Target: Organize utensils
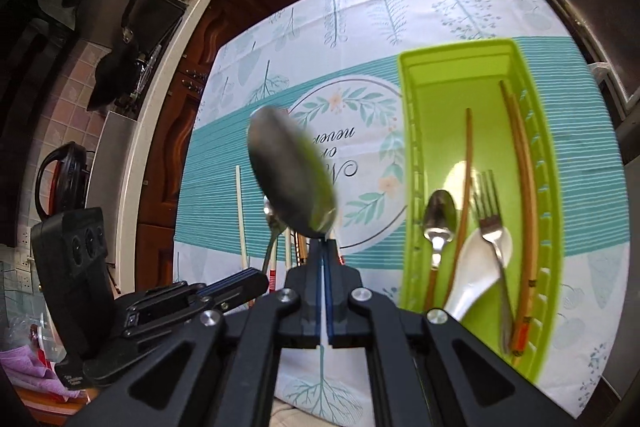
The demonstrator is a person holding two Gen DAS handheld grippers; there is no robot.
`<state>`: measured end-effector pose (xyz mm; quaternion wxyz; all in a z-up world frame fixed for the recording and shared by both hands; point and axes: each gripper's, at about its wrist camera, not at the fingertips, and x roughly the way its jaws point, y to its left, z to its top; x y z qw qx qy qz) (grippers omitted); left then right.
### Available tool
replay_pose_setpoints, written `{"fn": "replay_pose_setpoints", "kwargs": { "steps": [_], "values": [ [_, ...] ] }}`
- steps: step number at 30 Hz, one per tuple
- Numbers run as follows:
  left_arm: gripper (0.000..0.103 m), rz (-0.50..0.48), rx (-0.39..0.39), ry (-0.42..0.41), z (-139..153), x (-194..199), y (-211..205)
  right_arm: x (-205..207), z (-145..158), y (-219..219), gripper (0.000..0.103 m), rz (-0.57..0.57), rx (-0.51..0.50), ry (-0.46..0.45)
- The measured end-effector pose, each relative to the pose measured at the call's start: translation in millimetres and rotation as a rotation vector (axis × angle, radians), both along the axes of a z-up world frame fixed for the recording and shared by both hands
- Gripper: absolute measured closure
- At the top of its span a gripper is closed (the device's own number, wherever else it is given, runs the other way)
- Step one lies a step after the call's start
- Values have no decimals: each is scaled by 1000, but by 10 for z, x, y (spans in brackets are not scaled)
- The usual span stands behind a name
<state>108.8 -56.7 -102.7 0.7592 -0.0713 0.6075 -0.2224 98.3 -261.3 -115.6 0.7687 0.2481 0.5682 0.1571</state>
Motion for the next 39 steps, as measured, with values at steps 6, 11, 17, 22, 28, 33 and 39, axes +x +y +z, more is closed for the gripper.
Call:
{"fn": "replay_pose_setpoints", "kwargs": {
  "steps": [6, 11, 17, 22, 28, 33, 39],
  "values": [
    [103, -54, -6, -37, 172, -103, -277, -222, 331, -298, 103, -42, 10, -81],
    [103, -57, -9, -29, 196, -131, -353, -291, 391, -367, 103, -56, 3, -97],
    [103, -57, -24, -21, 212, -101, -386, -301, 267, -362, 103, -54, 8, -77],
    [103, -41, -47, -16, 276, -27, -465, -293, 174, -418, 103, -75, 13, -59],
    [103, -7, -35, -85, 409, 50, -717, -288, 87, -549, 103, -130, -30, -52],
    [103, 8, 0, -113, 293, 139, -1003, -267, -95, -654, 103, -167, -72, -15],
    [103, 26, 23, -77, -5, 177, -1180, -219, -347, -728, 103, -186, -80, 38]
  ]
}}
